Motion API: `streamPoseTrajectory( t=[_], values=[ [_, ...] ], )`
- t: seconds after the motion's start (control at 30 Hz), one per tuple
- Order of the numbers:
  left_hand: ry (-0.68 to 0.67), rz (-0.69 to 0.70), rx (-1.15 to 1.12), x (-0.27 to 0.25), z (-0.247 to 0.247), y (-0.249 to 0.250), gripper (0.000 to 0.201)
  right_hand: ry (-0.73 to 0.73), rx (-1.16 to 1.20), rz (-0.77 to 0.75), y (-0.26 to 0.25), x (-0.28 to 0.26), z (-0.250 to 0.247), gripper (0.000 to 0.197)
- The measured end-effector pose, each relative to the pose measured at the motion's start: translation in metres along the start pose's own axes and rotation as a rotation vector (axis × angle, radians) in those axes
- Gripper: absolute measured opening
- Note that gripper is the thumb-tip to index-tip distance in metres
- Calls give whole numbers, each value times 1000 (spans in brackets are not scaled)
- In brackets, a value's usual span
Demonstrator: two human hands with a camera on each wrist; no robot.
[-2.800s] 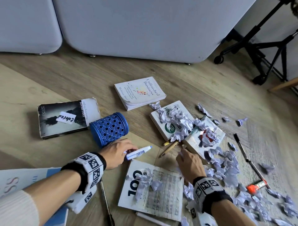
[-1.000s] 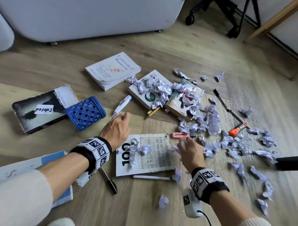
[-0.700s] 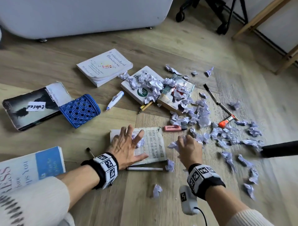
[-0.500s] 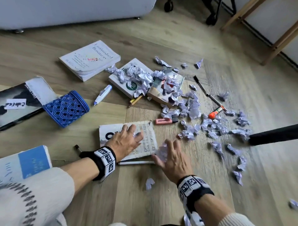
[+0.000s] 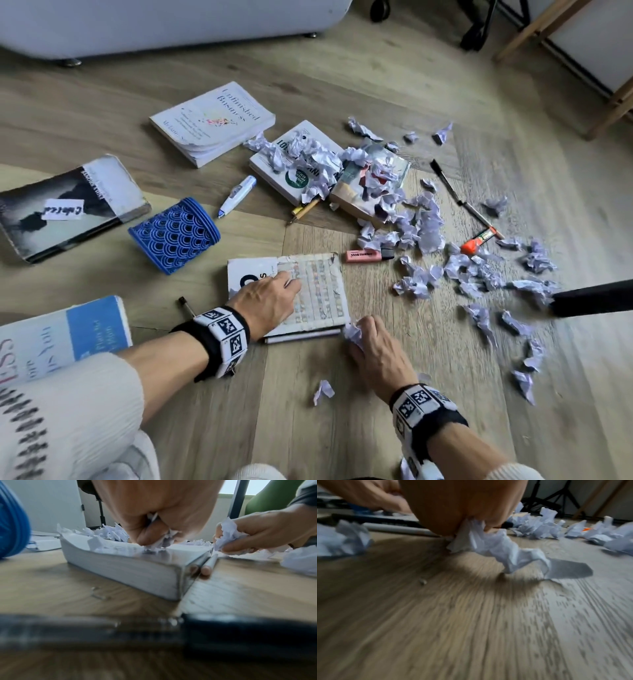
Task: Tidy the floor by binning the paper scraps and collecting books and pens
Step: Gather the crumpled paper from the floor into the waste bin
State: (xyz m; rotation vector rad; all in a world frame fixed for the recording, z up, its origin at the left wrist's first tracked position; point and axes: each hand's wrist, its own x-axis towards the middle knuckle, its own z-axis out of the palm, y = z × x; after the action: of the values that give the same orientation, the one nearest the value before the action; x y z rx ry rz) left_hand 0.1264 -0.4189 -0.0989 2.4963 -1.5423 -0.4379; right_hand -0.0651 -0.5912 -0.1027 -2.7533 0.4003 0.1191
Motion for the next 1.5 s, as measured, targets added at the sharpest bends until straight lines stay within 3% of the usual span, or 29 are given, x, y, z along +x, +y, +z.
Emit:
streamPoseTrajectory(
  t=[0.07,0.1,0.17,0.27,0.37,0.5,0.67,0.77,0.87,1.03,1.17,1.23,1.3,1.37,1.43,1.5],
  values=[
    [4,-21,-2,-3,0,-2,17,45,13,-15,-1,-3,-9,26],
    [10,-20,6,-4,-2,-2,19,36,-5,-92,-6,-5,-12,24],
    [14,-15,11,-4,-5,-1,19,-59,-88,-308,-19,-14,-11,26],
    [-1,-21,7,-6,-10,2,19,-271,-281,-525,-32,-28,4,51],
    [-14,-35,-17,-12,-13,3,18,-307,-351,-520,-36,-24,11,45],
    [32,-68,-60,-24,-22,2,19,-258,-224,-502,-43,2,4,25],
    [241,-174,-170,-47,-63,-15,12,-101,13,-371,-74,49,-25,19],
    [418,-288,-204,-76,-102,-33,12,10,126,-424,-115,84,-51,20],
    [631,-380,-167,-119,-148,-49,13,71,185,-577,-174,115,-77,24],
    [911,-658,-121,-232,-221,-68,11,45,353,-943,-330,140,-105,27],
    [928,-951,-58,-330,-244,-64,8,-84,449,-1208,-448,116,-103,22],
    [909,-1163,-82,-377,-250,-59,13,-200,540,-1273,-499,95,-96,7],
    [929,-1374,-81,-422,-253,-54,17,-269,671,-1297,-543,73,-88,16],
    [988,-1549,-41,-464,-249,-51,18,-356,694,-1272,-581,53,-76,13],
    [1011,-1673,-61,-499,-241,-50,22,-435,597,-1224,-613,33,-67,21],
    [977,-1736,-274,-523,-228,-49,27,-574,486,-1172,-641,15,-54,29]
  ],
)
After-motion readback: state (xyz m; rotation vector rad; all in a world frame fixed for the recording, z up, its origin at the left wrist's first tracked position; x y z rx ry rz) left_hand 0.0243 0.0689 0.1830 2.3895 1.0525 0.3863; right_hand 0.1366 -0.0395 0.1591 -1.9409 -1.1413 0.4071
